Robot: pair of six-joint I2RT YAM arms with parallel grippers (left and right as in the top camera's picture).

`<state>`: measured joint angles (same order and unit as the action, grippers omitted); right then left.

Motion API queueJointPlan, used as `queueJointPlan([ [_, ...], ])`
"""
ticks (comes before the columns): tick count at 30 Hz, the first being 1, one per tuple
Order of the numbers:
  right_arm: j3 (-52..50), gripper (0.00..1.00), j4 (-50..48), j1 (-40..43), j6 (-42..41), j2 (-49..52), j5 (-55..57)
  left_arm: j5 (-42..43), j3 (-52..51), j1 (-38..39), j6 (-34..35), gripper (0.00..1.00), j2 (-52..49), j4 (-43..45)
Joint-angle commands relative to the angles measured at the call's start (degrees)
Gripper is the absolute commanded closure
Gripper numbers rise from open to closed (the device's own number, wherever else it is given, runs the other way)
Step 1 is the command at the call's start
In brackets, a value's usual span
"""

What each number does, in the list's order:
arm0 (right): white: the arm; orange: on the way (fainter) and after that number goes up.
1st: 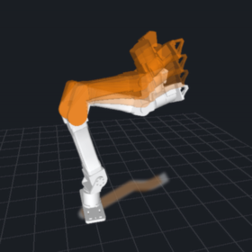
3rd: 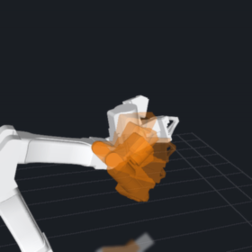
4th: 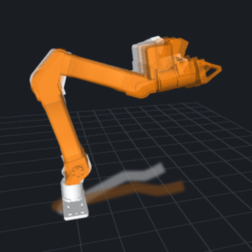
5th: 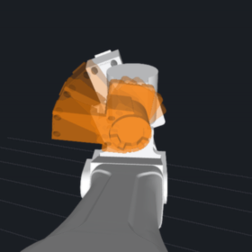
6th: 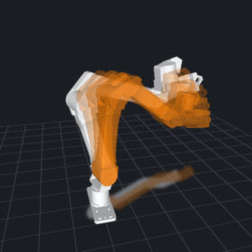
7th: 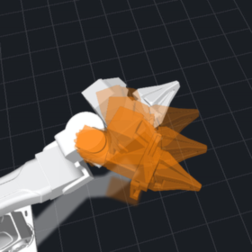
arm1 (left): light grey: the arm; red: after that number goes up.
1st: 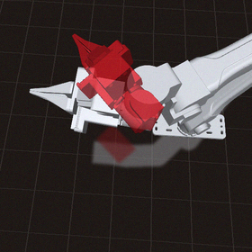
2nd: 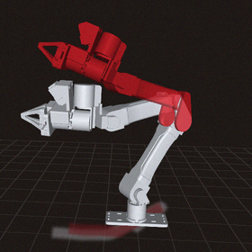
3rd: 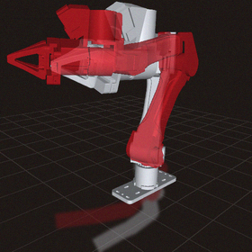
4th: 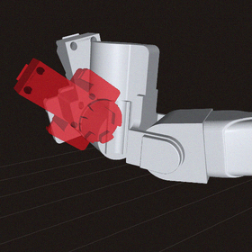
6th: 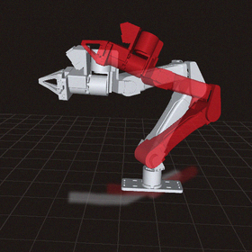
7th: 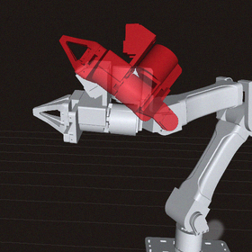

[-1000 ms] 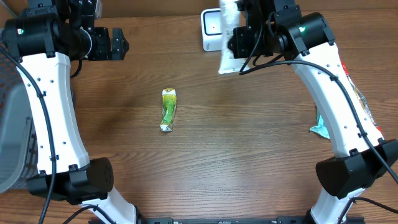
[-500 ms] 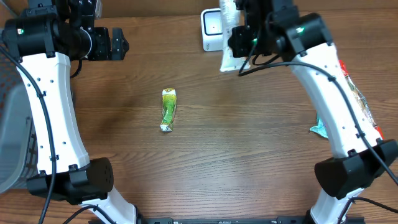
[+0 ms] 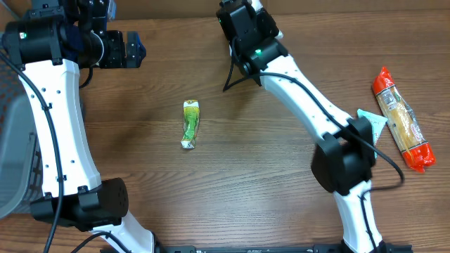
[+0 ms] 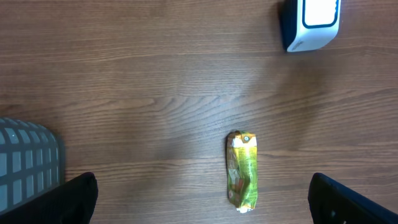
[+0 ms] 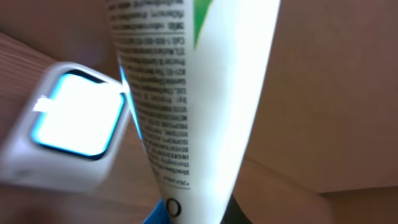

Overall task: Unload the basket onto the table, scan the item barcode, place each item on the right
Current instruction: 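Carry the white tube away from the scanner toward the right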

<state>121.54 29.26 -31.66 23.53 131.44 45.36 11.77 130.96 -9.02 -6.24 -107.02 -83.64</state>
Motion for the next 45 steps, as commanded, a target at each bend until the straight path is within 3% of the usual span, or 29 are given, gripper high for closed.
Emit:
queueJointPlan([
  [1, 2.2, 0.96, -5.3, 2.2, 15.3, 1.9, 8.1, 0.1, 0.3, 0.3, -1.1, 0.01, 0.5, 0.0],
  [5, 2.2, 0.96, -7.6, 3.7, 19.3, 4.7, 5.7, 0.1, 0.3, 0.3, -1.1, 0.00, 0.5, 0.0],
  [16, 2.2, 0.96, -8.0, 4.4, 20.3, 6.5, -3.7, 0.1, 0.3, 0.3, -1.1, 0.01, 0.5, 0.0],
  [45, 2.2, 0.96, -9.5, 4.5, 23.3, 10.1, -1.9, 0.1, 0.3, 0.3, -1.1, 0.01, 0.5, 0.0],
])
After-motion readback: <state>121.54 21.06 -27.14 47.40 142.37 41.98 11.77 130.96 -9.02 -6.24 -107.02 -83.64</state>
